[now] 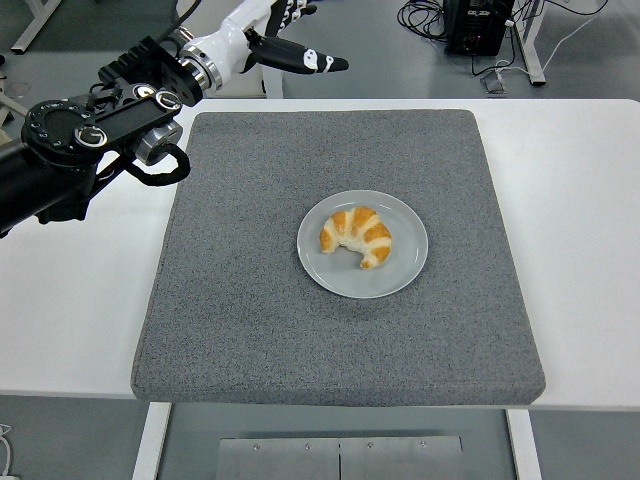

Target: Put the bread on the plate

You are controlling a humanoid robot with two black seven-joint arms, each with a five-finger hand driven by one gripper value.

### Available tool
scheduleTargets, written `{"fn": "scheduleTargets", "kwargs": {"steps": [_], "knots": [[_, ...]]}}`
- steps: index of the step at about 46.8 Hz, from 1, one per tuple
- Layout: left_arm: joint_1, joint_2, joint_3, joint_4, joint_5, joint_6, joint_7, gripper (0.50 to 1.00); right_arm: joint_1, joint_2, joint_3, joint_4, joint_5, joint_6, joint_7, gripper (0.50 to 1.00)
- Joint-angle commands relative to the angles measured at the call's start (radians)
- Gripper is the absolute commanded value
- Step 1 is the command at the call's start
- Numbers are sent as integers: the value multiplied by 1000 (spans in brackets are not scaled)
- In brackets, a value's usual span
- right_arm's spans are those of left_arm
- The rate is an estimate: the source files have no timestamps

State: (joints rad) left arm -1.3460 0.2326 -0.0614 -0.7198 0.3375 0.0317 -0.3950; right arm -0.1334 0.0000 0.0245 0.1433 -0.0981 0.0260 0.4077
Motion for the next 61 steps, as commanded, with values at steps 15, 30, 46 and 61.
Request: {"fn": "scheduleTargets", "kwargs": {"steps": [15, 30, 46, 61], "knots": [[64, -154, -152, 262, -109, -85, 11, 978, 0, 0, 0, -1, 0, 0, -1, 1000], [122, -188, -353, 365, -305, -145, 297, 977, 0, 0, 0, 1, 0, 0, -1, 1000], [163, -214, -462, 388, -316, -193, 288, 975, 0, 0, 0, 6, 0, 2, -1, 1000], [231, -216, -532, 390, -316, -239, 257, 975, -5, 0, 2, 6, 0, 0, -1, 1000]]}}
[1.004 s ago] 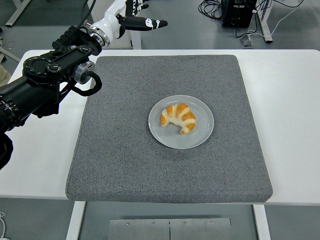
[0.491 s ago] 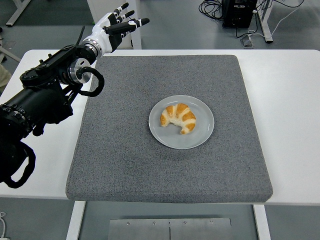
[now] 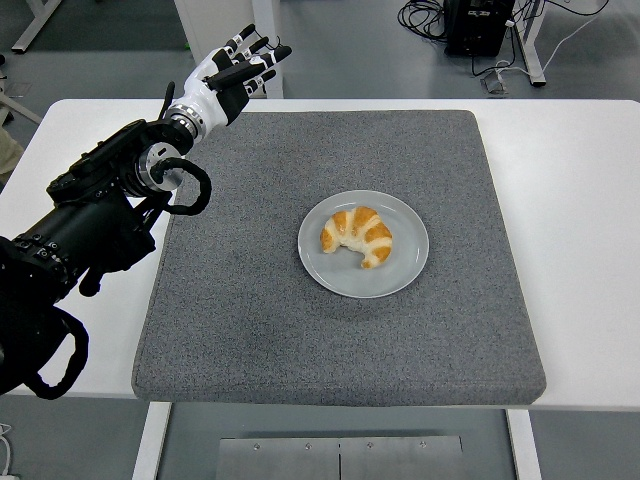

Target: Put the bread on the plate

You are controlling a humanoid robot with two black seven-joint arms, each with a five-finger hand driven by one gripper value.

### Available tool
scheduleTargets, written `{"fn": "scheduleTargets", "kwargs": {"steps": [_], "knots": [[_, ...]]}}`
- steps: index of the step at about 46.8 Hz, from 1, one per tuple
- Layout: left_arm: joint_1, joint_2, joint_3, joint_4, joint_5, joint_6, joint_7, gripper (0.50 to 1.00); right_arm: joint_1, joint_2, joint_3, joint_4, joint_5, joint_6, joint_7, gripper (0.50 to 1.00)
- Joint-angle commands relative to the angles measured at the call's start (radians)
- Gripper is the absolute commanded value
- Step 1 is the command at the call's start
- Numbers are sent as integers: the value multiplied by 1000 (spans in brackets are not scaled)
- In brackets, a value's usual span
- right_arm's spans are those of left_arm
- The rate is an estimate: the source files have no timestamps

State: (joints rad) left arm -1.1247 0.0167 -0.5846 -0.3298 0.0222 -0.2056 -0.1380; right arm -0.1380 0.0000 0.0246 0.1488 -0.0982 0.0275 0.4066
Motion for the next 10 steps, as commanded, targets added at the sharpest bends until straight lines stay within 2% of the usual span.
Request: {"fn": "scheduleTargets", "kwargs": {"steps": [1, 10], "knots": [[11, 0, -11, 0, -1, -2, 0, 975, 0, 0, 2, 0, 0, -1, 0, 1000], [19, 2, -11, 0, 1, 0, 1, 975, 0, 0, 1, -2, 0, -1, 1, 1000]]}}
